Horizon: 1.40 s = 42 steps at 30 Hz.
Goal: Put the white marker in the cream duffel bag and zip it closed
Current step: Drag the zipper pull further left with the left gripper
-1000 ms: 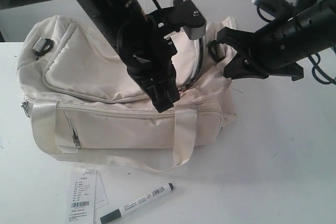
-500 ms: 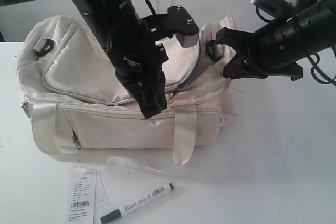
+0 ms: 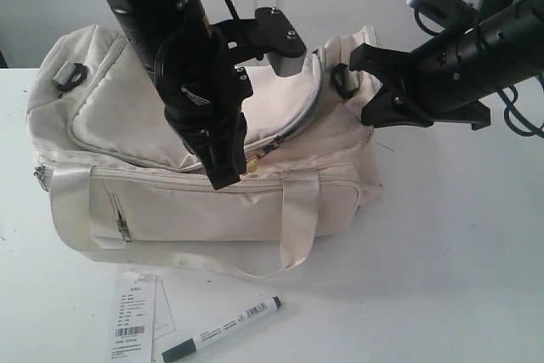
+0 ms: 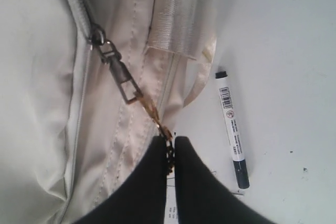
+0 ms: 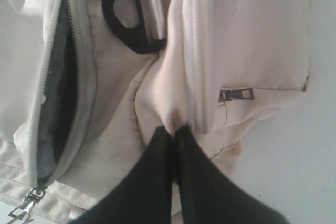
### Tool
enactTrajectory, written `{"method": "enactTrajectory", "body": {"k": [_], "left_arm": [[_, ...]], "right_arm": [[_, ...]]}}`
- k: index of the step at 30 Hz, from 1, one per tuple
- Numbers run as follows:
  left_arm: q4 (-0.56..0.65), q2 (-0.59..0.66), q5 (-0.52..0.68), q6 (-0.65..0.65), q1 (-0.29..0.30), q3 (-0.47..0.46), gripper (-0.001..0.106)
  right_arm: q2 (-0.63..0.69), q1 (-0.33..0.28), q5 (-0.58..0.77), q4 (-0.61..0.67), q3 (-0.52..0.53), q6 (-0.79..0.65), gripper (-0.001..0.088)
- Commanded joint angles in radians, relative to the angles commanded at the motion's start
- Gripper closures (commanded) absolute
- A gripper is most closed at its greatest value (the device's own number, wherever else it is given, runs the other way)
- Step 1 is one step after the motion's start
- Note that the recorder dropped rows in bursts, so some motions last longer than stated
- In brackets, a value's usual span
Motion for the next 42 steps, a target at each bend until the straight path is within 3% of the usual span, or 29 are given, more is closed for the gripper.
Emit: {"method": "enactTrajectory", "body": {"k": [18,42], "left_arm": [[0.073,-0.007,0.076,-0.024,0.000,0.000,0.105],[0.182,-0.046,0.077,-0.053,0.000,0.000,0.105]], "right_arm": [[0.000,0.000,0.004,-0.043,0.000,0.000,0.0868],[-0.019,-0.016,0.013,-0.067,0.000,0.003,0.0868]]}}
